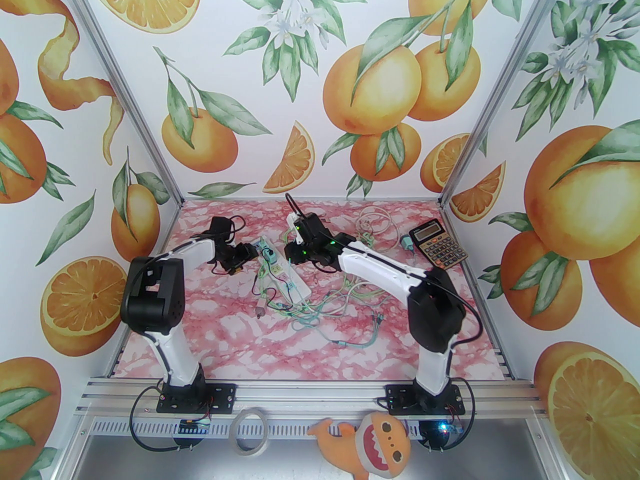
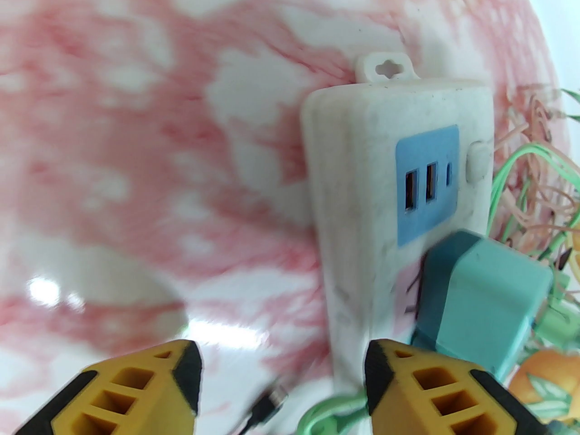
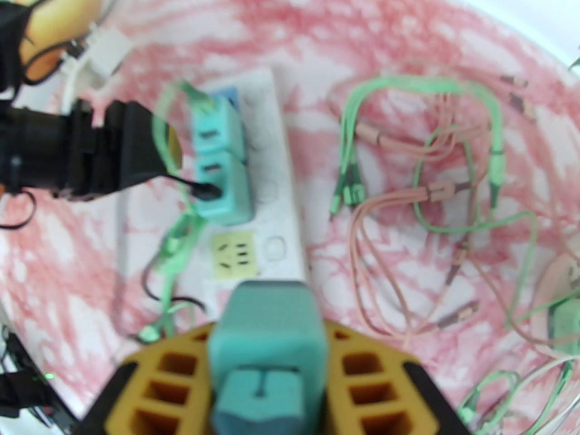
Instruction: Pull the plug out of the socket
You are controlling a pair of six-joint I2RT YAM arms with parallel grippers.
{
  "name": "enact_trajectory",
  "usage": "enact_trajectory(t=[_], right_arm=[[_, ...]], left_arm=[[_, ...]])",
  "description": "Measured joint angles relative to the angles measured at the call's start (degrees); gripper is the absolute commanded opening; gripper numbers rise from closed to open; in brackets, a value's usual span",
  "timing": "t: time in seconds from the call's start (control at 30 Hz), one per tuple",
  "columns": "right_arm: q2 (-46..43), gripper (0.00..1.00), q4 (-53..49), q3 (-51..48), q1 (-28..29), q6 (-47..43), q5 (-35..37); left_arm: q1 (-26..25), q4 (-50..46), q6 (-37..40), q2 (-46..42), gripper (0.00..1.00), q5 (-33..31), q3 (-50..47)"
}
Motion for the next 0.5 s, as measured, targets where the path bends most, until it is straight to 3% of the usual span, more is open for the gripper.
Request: enact_trajectory(t=[0.13, 0.37, 0.5], right_arm=[[-2.49, 0.29, 0.87, -0.11, 3.56, 0.02, 0.35], [-1.29, 0.29, 1.25, -0.09, 9.55, 0.7, 0.33], [4.35, 0.3, 1.64, 3.82, 12.17, 2.67, 0.35]], left_arm=[[1.64, -2.73, 1.01, -6.16, 0.87, -0.48, 1.49], [3.15, -6.38, 2.62, -15.43, 0.91, -2.69, 2.78], [3.45, -11.89, 5.11, -21.27, 0.91, -8.17, 2.95]])
